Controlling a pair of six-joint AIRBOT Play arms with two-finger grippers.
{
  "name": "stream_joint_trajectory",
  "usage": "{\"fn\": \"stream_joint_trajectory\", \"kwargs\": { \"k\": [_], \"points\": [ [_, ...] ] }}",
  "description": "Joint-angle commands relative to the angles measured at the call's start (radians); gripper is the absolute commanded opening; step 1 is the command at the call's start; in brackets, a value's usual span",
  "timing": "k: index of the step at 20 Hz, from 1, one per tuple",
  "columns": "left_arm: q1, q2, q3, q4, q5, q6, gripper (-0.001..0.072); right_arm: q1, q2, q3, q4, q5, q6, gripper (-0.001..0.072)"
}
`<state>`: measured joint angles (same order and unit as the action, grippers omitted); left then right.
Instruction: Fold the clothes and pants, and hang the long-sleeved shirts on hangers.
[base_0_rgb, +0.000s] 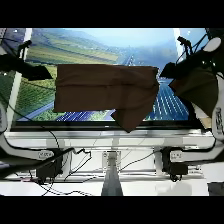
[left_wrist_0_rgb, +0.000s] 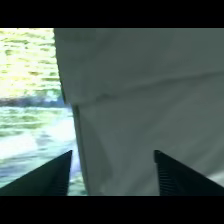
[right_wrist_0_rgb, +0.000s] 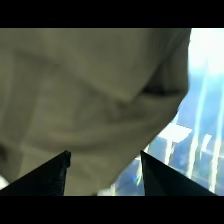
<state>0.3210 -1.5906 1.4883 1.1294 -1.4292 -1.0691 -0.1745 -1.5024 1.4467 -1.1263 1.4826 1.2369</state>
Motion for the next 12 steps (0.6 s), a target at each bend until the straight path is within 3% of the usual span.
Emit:
{"fn": "stream_joint_trajectory", "kwargs": {
  "k": [1, 6, 9, 12],
  "points": [
    [0.107, 0.195, -0.231, -0.11, 0.082, 0.099, 0.0469, -0.003, 0.238, -0.298, -0.008, -0.045, -0.038, 0.0476],
    [0.264, 0.339, -0.574, -0.111, 0.175, 0.108, 0.0476, -0.002, 0.492, -0.856, 0.054, -0.341, 0.022, 0.0476],
    [0.274, 0.326, -0.664, -0.122, 0.189, 0.108, 0.0495, -0.002, 0.473, -0.976, 0.131, -0.562, 0.081, 0.0477],
    [0.272, 0.289, -0.718, -0.178, 0.201, 0.109, 0.0517, -0.002, 0.425, -0.982, 0.208, -0.567, 0.087, 0.0477]
  ]
}}
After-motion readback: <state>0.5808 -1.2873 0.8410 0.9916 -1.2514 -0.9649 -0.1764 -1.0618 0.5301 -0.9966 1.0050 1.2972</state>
